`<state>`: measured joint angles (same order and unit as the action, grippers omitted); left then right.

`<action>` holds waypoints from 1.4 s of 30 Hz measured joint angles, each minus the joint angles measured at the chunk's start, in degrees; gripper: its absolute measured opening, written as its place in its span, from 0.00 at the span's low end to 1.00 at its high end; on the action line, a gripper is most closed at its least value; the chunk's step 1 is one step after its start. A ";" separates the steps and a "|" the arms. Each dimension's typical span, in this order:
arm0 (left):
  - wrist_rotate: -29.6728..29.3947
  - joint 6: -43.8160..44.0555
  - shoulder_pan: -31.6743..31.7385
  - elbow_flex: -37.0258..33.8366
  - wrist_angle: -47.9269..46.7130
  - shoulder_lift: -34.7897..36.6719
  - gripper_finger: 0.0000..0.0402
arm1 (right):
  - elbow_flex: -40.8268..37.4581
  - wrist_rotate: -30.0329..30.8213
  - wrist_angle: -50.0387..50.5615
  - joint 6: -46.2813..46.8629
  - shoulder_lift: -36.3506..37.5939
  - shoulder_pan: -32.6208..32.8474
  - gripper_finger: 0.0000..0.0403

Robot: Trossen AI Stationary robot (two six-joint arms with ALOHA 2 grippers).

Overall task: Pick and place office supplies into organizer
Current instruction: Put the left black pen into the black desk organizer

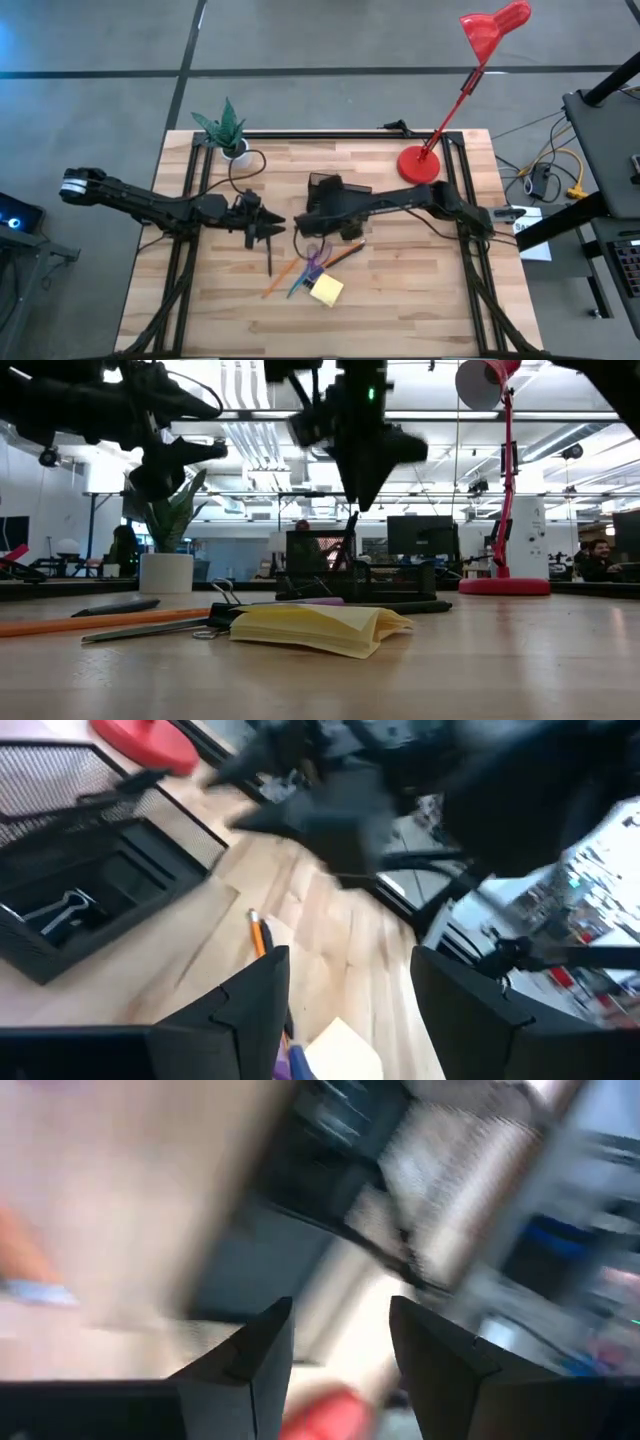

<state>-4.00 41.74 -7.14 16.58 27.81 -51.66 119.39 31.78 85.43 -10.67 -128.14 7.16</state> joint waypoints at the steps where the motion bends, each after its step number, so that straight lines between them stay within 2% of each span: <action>1: 0.87 0.00 0.00 0.00 0.00 -0.02 0.49 | 0.65 -3.74 -0.38 1.30 0.15 0.85 0.39; 7: 1.54 -0.04 0.00 -0.09 -0.30 -0.77 0.49 | 3.12 -26.24 -7.17 12.13 0.55 4.51 0.39; 12: 4.26 -0.04 0.04 -0.09 -0.57 -1.64 0.49 | 2.48 -34.59 -12.46 18.72 0.55 6.07 0.38; 21: 9.00 1.46 0.05 -0.20 -13.89 -1.95 0.49 | 1.88 -33.91 -17.84 21.28 0.52 6.29 0.38; 25: 13.04 1.19 -0.08 -0.35 -14.80 -1.86 0.49 | 1.29 -32.95 -24.07 24.52 0.51 6.33 0.38; 27: 15.11 0.32 -0.09 -0.56 -14.82 -1.82 0.49 | 0.52 -34.20 -26.54 20.79 -0.11 6.34 0.38; 32: 20.33 -1.62 -0.31 -1.80 -15.71 -1.02 0.48 | -1.56 -34.61 -25.25 10.32 -1.64 6.51 0.38; 38: 20.96 -1.59 -2.43 -1.99 -20.19 0.02 0.48 | -2.20 -34.61 -27.90 1.61 -4.67 6.44 0.38; 42: 20.58 0.05 -4.56 -2.01 -23.73 0.09 0.48 | -1.89 -33.75 -36.12 -4.35 -7.56 6.21 0.38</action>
<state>16.58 41.79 -11.70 14.57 4.08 -51.57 117.50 -1.96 49.31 -15.02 -135.70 13.38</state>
